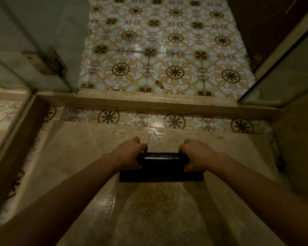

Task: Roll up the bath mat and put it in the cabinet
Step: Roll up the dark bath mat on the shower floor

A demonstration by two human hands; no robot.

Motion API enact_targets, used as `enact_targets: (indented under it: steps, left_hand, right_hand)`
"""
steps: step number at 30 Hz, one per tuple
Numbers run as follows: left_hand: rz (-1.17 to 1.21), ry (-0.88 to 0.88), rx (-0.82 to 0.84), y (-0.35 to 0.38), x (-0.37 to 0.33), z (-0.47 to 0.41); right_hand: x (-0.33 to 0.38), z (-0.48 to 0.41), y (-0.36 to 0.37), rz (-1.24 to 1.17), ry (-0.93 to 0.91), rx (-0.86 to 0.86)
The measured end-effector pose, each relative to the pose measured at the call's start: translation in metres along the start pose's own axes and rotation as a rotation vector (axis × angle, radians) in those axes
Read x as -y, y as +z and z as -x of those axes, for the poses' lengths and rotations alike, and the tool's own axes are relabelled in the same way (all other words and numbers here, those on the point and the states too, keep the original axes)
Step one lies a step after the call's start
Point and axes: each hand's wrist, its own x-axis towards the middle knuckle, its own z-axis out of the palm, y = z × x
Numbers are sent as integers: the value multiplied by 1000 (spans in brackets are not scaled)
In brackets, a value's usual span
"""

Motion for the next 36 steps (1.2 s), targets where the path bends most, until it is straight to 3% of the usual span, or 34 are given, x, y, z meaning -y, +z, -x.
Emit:
enact_targets:
  steps: [4, 12, 19, 27, 31, 36]
  left_hand:
    - [-64, 37, 57, 5, -1, 7]
    - [214, 24, 124, -2, 18, 11]
    - [94, 29, 134, 23, 1, 19]
    - [-46, 3, -94, 61, -11, 45]
    - [-59, 94, -175, 84, -13, 56]
    - [210, 0, -51, 67, -14, 70]
  right_hand:
    - [6, 6, 6, 27, -20, -19]
    - [17, 20, 18, 123, -51, -107]
    - [15, 34, 45, 218, -118, -175]
    - [16, 26, 36, 3, -113, 185]
    - [25, 38, 59, 39, -137, 98]
    - [26, 48, 53, 11, -168, 11]
